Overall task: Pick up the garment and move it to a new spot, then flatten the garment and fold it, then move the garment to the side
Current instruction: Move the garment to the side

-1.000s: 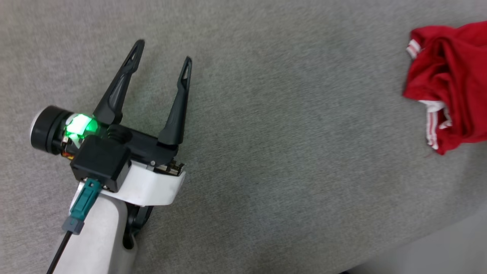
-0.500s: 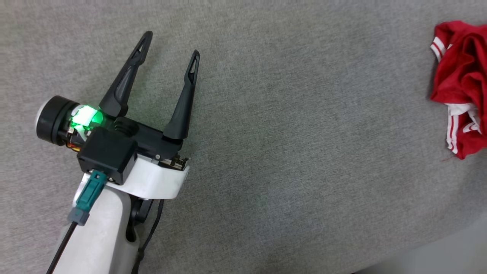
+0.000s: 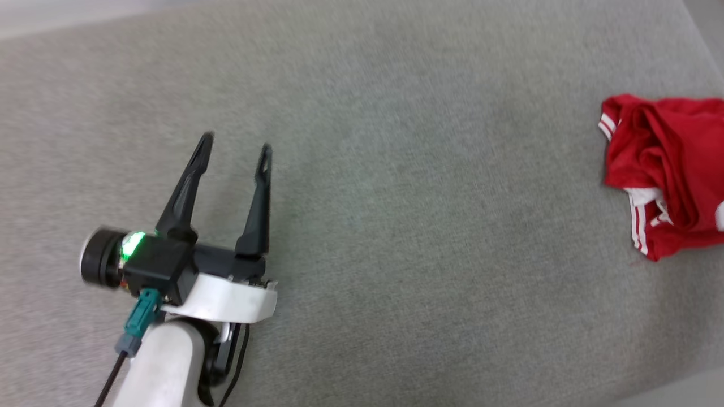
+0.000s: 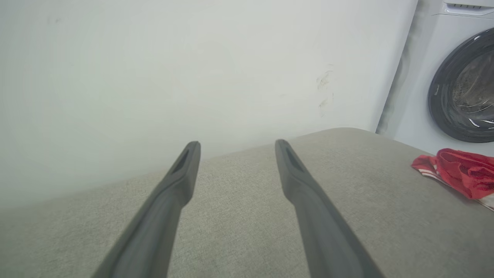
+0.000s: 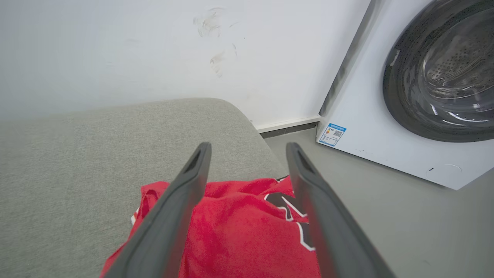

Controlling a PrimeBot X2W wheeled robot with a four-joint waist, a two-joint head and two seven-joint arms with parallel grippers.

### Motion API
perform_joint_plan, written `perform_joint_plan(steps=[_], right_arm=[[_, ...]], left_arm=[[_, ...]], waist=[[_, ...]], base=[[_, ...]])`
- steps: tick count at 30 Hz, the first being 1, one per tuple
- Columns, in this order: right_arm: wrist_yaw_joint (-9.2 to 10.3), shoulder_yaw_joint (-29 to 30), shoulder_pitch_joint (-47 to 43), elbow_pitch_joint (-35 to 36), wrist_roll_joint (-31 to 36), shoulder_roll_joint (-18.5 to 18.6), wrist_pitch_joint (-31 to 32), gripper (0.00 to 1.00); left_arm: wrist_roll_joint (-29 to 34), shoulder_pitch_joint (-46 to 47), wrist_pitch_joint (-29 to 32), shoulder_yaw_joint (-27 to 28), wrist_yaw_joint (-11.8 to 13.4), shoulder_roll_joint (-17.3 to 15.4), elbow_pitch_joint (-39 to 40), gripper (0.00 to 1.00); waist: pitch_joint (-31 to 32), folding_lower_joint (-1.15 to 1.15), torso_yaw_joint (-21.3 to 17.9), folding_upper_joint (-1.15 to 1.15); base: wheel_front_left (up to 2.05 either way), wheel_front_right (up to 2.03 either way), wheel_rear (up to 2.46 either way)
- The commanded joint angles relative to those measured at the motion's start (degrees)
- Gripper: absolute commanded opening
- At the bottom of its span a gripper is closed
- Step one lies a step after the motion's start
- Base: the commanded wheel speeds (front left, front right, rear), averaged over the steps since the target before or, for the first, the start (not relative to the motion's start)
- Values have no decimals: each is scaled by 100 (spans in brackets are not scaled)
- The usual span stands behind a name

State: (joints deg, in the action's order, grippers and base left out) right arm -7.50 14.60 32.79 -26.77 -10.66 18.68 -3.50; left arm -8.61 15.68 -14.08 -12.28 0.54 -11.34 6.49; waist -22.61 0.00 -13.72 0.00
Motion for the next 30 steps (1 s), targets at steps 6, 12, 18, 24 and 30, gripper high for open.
perform_joint_plan(steps=[6,12,18,24,30], right_arm=[[2,-360,-1193,1413,-31,-507,364,100],[2,-797,-2025,2318,-103,-874,643,100],[3,-1190,-2604,2890,-170,-1045,819,100],[2,-1277,-3168,3333,-146,-1129,875,100],[2,-1270,-3493,3543,-150,-1270,882,100]], left_arm=[[-186,-579,-76,184,247,134,-281,100],[-295,-973,-88,337,349,128,-471,100],[-348,-1359,-106,495,428,56,-668,100],[-400,-1790,-113,545,373,-66,-757,100],[-479,-2042,-115,528,406,-7,-765,100]], waist=[[861,0,521,0],[1258,0,824,0],[1647,0,1041,0],[2083,0,1216,0],[2253,0,1179,0]], base=[[0,0,0],[0,0,0],[0,0,0],[0,0,0],[0,0,0]])
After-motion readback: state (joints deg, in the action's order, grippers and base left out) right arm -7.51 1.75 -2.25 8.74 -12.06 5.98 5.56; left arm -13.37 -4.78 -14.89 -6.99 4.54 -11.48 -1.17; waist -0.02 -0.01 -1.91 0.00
